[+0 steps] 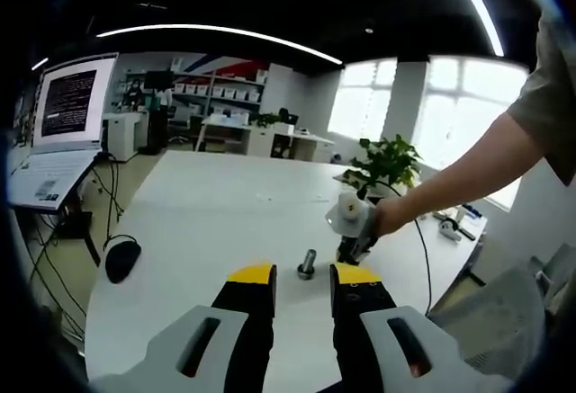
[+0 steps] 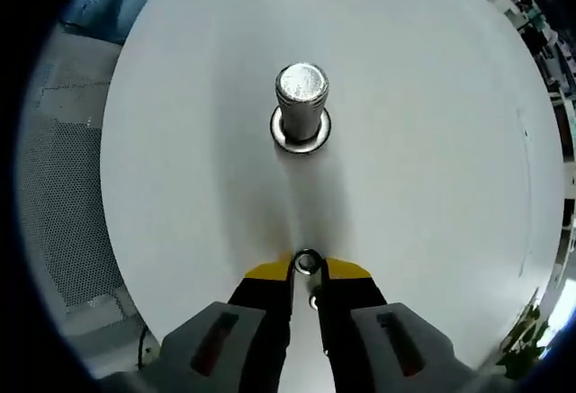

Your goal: Place the washer onto the threaded stud by aligning its center hole with the stud, sliding it down to the base, and recovering from edge contact or off-axis alignment until the washer reaches the visible bottom stop.

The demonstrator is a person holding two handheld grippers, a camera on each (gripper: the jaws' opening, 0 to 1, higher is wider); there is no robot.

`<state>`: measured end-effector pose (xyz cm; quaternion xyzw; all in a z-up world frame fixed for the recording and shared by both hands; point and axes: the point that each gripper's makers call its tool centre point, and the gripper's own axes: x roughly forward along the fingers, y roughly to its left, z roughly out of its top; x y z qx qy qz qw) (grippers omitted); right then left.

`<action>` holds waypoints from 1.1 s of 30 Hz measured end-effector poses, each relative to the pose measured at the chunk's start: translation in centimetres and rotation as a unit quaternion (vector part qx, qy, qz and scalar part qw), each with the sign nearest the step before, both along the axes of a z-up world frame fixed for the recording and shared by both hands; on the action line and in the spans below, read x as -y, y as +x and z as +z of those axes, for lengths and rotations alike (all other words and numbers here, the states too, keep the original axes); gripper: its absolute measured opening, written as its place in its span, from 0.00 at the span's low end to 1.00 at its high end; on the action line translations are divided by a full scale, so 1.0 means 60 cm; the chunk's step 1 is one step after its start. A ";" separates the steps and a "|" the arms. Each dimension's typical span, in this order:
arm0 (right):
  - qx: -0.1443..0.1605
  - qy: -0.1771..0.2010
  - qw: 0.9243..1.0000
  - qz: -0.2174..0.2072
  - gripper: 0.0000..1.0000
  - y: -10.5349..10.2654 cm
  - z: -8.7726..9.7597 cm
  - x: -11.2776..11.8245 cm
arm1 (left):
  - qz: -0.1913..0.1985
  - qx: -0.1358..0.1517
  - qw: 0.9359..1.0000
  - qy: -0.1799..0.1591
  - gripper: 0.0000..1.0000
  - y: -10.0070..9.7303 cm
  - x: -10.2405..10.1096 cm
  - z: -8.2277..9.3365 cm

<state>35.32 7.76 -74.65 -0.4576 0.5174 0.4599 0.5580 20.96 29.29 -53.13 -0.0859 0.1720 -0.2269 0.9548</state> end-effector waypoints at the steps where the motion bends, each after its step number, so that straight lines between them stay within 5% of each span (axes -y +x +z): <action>1: 0.002 -0.001 1.000 0.002 0.13 -0.002 0.001 -0.001 | 0.001 0.000 1.000 -0.001 0.22 0.000 0.000 0.000; 13: 0.014 0.021 0.999 -0.029 0.13 -0.005 0.001 0.004 | 0.001 0.001 1.000 0.007 0.22 -0.001 -0.002 -0.001; 24: 0.043 0.083 0.993 -0.074 0.13 0.014 0.062 0.000 | -0.003 0.002 1.000 0.007 0.22 -0.001 0.002 0.000; 33: 0.067 0.099 0.991 -0.061 0.13 0.007 0.097 0.003 | -0.004 0.005 1.000 0.010 0.22 -0.002 0.003 0.001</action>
